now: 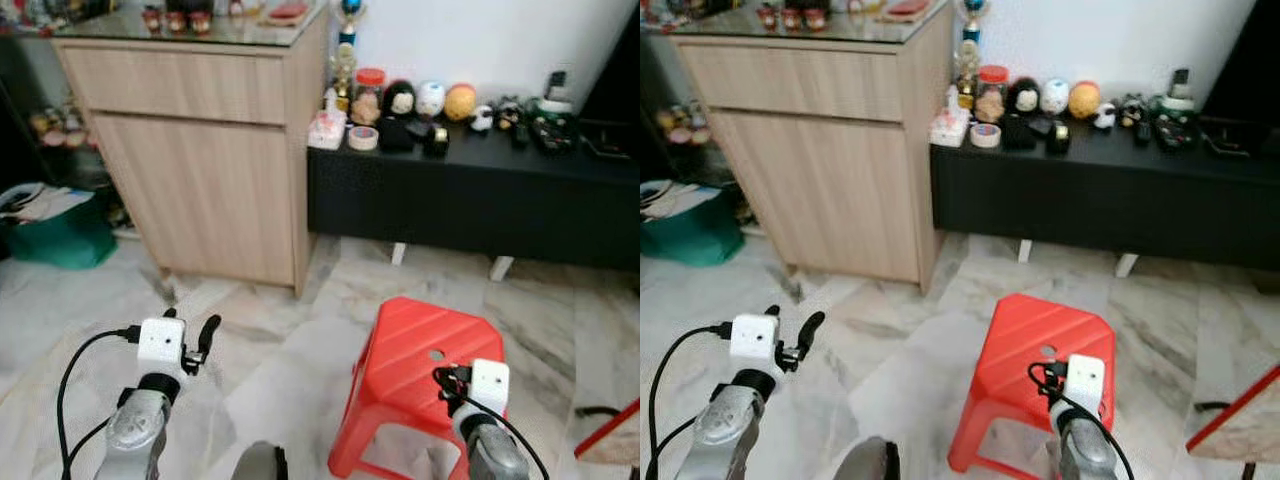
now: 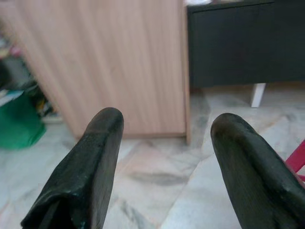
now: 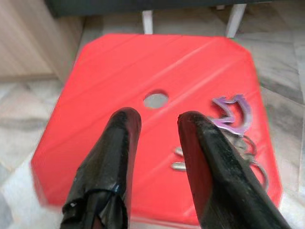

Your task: Hang keys on a hook

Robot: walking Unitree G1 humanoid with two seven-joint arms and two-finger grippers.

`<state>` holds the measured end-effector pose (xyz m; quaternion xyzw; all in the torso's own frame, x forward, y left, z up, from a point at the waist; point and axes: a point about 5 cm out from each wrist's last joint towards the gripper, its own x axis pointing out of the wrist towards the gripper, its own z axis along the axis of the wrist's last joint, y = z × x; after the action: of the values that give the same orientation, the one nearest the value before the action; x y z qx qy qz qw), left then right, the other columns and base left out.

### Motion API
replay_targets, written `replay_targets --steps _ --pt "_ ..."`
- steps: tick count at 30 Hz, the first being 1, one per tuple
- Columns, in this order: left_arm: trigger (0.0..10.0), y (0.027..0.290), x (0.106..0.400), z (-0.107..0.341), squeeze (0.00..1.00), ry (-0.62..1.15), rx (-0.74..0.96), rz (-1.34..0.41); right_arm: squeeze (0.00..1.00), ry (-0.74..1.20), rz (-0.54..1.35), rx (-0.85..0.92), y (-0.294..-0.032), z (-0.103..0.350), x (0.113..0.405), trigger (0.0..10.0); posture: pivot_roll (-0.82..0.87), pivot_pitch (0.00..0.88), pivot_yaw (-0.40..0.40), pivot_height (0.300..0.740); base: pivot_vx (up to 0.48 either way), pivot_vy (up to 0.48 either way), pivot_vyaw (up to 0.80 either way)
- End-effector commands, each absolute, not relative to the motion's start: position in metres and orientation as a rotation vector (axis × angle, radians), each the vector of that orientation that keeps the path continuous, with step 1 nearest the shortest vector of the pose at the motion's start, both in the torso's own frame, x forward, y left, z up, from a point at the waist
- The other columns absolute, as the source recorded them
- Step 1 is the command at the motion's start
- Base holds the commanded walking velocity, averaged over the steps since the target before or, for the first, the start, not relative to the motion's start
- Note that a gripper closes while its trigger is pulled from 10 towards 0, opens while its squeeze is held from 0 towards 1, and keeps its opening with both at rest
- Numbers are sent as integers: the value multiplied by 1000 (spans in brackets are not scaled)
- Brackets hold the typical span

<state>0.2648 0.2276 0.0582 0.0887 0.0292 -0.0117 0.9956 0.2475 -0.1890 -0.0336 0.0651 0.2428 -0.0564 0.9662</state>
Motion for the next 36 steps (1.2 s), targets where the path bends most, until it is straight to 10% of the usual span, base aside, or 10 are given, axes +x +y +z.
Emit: replay_targets --steps 1,30,31,32,36 --pt "10000 224 266 60 0 57 173 -41 0 498 -138 132 -195 -35 244 10000 76 0 -11 638 311 0 0" --pt "10000 222 265 58 0 78 171 -73 0 582 -119 28 -207 -34 249 10000 72 0 -2 638 185 0 0" --pt "10000 222 265 58 0 80 172 -73 765 597 -113 5 -211 -33 252 10000 70 0 -2 638 0 0 0" --pt "10000 222 265 58 0 82 172 -73 1000 613 -106 -12 -213 -32 253 10000 69 0 -1 638 0 0 0" --pt "10000 222 264 57 0 89 172 -81 1000 677 -56 -77 -221 -27 261 10000 71 0 4 638 0 0 0"
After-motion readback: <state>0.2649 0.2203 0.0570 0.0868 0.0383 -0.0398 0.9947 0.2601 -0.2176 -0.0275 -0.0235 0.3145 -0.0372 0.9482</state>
